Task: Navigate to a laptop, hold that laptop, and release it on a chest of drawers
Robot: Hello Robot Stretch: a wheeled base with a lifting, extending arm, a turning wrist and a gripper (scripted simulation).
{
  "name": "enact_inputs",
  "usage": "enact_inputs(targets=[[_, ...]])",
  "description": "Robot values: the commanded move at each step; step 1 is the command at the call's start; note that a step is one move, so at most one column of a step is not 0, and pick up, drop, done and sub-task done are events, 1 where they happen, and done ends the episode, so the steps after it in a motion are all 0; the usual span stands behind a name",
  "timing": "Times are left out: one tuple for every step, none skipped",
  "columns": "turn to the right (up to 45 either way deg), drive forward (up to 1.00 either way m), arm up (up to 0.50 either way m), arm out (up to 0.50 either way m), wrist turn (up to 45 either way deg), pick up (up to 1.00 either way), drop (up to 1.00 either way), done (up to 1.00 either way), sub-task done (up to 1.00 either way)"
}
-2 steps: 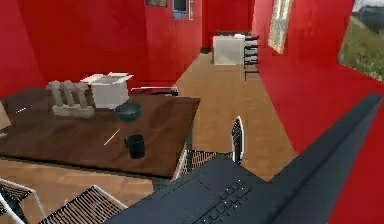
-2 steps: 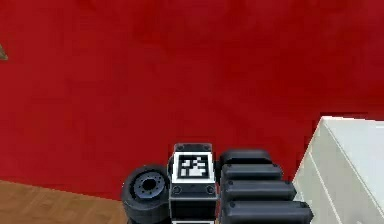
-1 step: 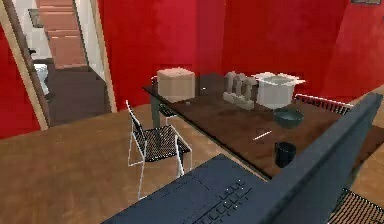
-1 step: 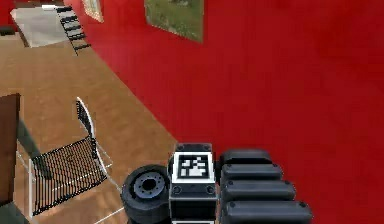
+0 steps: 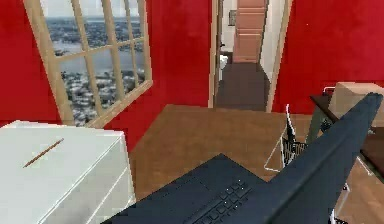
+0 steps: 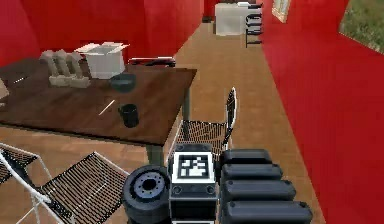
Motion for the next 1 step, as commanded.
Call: enact_inputs(targets=[[-33.0,0.00,0.00,0.00,0.0,0.00,0.00,0.00,0.00]])
